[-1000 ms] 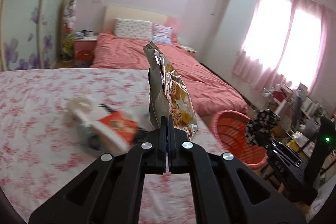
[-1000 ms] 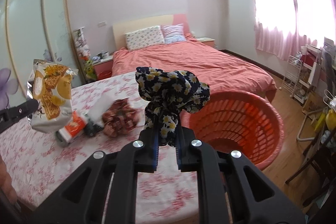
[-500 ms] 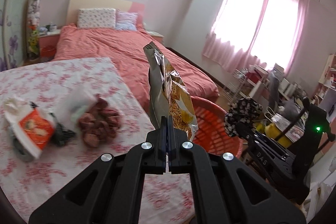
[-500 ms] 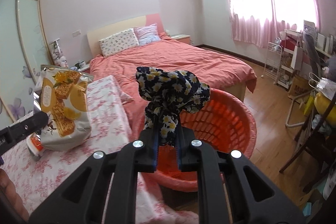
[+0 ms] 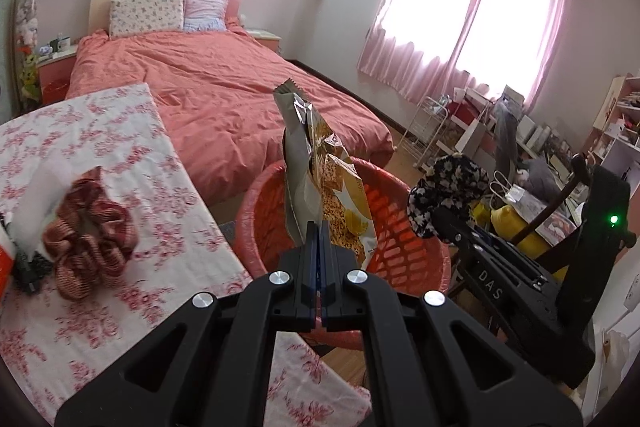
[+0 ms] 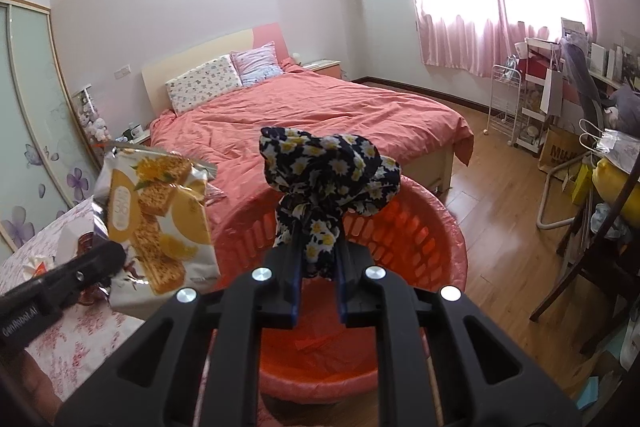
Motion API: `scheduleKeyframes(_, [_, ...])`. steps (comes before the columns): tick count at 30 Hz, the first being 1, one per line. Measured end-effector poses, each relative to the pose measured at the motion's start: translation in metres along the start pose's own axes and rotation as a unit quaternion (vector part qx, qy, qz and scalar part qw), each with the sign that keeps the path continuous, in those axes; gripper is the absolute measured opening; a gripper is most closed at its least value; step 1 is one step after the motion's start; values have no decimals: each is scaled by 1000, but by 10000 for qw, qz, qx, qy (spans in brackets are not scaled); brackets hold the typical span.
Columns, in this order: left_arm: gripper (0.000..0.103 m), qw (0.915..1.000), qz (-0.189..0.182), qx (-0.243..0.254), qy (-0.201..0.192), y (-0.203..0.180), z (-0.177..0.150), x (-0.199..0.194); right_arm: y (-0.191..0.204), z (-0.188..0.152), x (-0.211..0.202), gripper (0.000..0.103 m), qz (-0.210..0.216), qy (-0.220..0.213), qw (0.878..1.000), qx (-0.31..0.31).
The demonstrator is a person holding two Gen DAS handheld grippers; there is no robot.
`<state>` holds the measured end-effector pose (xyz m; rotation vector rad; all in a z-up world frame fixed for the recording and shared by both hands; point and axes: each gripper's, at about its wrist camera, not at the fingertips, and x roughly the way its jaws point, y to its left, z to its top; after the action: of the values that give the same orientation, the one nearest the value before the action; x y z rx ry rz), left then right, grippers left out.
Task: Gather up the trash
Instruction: 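Carry the snack bag and scrunchie to the orange basket with both tools, then open both tools over the basket to drop the items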
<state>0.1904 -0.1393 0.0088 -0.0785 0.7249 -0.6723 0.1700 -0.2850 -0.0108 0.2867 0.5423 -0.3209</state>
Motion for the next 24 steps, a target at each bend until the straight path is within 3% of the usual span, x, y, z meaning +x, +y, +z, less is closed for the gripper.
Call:
scheduleKeyframes(2, [0, 10000, -7, 4, 65, -1, 0, 6, -4, 1, 6, 16, -20, 13, 10000, 11])
scheduleKeyframes(7, [0, 9994, -33, -36, 351, -2, 1, 28, -12, 5, 19, 32, -56, 41, 9999, 79])
scheduleKeyframes(12, [31, 9985, 82, -82, 528, 0, -4, 39, -16, 4, 26, 36, -110, 81, 9999, 97])
scheduleKeyframes(16, [33, 9978, 177, -178, 616, 5, -8, 38, -20, 1, 26, 39, -187, 121, 9997, 124])
scheduleKeyframes(24, [50, 9971, 675, -37, 354, 14, -12, 6, -4, -6, 12, 48, -269, 41, 9995, -129])
